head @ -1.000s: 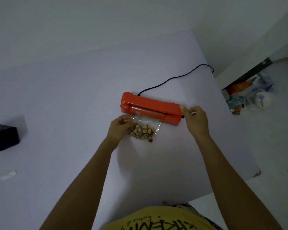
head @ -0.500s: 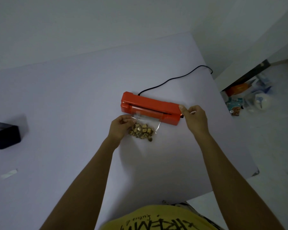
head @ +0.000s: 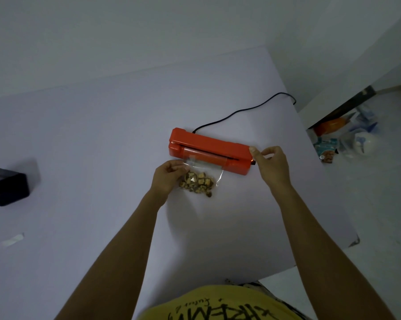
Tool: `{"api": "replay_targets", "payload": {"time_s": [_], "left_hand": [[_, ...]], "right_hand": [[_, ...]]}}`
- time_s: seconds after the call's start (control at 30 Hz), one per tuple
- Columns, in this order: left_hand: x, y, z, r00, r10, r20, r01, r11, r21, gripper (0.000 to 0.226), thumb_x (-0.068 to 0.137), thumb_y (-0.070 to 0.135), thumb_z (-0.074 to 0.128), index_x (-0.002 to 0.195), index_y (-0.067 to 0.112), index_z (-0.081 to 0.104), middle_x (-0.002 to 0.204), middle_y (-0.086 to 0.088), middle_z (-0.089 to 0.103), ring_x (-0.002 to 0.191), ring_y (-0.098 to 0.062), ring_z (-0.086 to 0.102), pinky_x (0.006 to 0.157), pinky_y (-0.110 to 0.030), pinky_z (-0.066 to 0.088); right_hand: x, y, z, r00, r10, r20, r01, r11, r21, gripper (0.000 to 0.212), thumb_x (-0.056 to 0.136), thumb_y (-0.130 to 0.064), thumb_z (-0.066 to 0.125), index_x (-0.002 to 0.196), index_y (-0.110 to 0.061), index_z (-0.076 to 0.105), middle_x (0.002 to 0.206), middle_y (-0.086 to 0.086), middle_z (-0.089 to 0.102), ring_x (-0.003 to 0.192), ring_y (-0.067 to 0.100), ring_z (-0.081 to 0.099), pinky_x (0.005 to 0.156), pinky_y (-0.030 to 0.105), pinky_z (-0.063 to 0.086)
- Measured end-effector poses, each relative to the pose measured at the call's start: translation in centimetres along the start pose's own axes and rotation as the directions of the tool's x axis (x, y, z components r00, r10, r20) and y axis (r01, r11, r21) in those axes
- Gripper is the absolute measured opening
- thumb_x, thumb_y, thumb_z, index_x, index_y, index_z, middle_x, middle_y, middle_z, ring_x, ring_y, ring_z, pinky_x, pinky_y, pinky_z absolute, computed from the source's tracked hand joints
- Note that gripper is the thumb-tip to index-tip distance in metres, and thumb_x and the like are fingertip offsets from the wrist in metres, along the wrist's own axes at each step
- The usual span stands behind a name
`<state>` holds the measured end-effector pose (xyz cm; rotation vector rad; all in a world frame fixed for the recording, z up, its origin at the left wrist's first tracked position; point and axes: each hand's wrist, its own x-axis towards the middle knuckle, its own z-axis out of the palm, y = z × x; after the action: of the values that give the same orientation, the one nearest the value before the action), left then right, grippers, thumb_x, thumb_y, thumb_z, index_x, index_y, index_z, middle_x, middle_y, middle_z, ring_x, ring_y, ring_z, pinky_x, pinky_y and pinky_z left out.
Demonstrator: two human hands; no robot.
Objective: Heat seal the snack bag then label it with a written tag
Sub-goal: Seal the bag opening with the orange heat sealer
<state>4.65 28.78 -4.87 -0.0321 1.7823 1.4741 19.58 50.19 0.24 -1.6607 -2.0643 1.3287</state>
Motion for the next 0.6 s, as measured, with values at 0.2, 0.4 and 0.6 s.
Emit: {"api": "replay_targets", "payload": {"time_s": [0.2,0.4,0.6], "left_hand": [[-0.1,0.1,0.1,1.0,0.001,-0.003,-0.001,1.0,0.002,0.024,0.083,0.01,0.068,0.106,0.008,0.065,0.09,-0.005,0.07,0.081,-0.014,0.067,0.061,-0.016,0.055],[0.0,0.0,0.0,1.0,0.003,-0.008,-0.002,1.0,0.004,0.021,0.084,0.008,0.067,0.105,0.008,0.065,0.09,-0.005,0.07,0.08,-0.015,0.068,0.06,-0.016,0.055],[-0.1,0.0,0.1,1.0,0.005,-0.022,-0.005,1.0,-0.012,0.018,0.084,0.004,0.066,0.101,0.007,0.066,0.085,-0.004,0.071,0.076,-0.013,0.067,0.056,-0.014,0.053]], "right_hand": [[0.1,0.0,-0.1,1.0,0.021,0.01,-0.021,1.0,0.012,0.048,0.081,-0.053,0.066,0.105,-0.013,0.056,0.101,0.006,0.061,0.088,0.019,0.057,0.076,0.032,0.045],[-0.1,-0.7,-0.4,1.0,-0.03,0.007,0.03,0.999,-0.015,0.036,0.082,-0.047,0.068,0.096,-0.013,0.064,0.086,-0.001,0.061,0.076,0.015,0.056,0.075,0.03,0.046],[-0.8,-1.8,-0.9,0.999,-0.048,-0.023,0.047,0.998,-0.035,0.026,0.081,-0.033,0.074,0.079,-0.008,0.071,0.071,0.003,0.066,0.067,0.017,0.06,0.075,0.035,0.053]]}}
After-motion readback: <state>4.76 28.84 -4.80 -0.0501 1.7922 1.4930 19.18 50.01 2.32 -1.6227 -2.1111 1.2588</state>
